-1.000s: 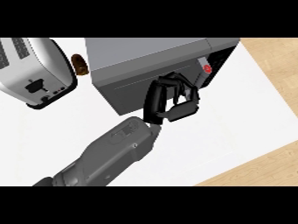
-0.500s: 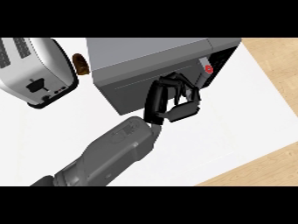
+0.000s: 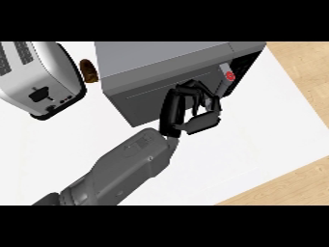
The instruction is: Pick up the milk, place it into the microwave and close the microwave
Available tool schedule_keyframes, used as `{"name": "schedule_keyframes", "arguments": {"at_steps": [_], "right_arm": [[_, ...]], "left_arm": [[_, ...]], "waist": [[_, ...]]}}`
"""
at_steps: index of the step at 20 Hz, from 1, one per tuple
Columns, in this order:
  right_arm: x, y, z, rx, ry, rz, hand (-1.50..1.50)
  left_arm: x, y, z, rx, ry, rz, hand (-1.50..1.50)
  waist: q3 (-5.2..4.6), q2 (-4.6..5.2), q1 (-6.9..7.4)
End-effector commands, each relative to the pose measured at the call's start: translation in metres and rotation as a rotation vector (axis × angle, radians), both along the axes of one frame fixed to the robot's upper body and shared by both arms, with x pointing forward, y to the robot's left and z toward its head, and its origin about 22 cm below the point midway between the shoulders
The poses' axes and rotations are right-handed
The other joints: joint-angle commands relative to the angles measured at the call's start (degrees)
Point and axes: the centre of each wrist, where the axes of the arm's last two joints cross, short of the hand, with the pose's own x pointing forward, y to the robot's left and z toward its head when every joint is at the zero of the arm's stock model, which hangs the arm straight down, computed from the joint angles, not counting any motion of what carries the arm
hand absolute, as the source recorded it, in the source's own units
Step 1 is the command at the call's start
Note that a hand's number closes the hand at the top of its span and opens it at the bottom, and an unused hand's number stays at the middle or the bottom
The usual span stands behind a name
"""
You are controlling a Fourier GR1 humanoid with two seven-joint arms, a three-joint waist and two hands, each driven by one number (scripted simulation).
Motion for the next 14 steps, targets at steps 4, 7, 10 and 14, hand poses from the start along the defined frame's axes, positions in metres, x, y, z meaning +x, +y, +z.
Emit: {"name": "schedule_keyframes", "arguments": {"at_steps": [4, 7, 10, 14], "right_arm": [[0.0, -0.004, 0.004, -0.002, 0.0, 0.016, -1.5], [-0.001, -0.003, 0.009, -0.009, -0.009, 0.041, -1.5], [0.0, 0.001, 0.008, 0.002, -0.014, 0.076, -1.5], [0.002, 0.003, 0.008, 0.02, -0.011, 0.117, -1.5]], "left_arm": [[0.024, 0.006, 0.008, 0.015, 0.018, 0.055, 1.5], [0.023, 0.003, 0.011, 0.002, -0.01, -0.003, 1.5], [0.023, 0.005, 0.003, 0.097, 0.007, 0.025, 1.5], [0.025, 0.009, -0.006, 0.163, 0.043, 0.079, 1.5]], "waist": [[-0.12, 1.13, -0.53], [-0.23, 0.86, -0.2], [0.08, 0.71, -1.11], [0.12, 0.44, 0.35]]}}
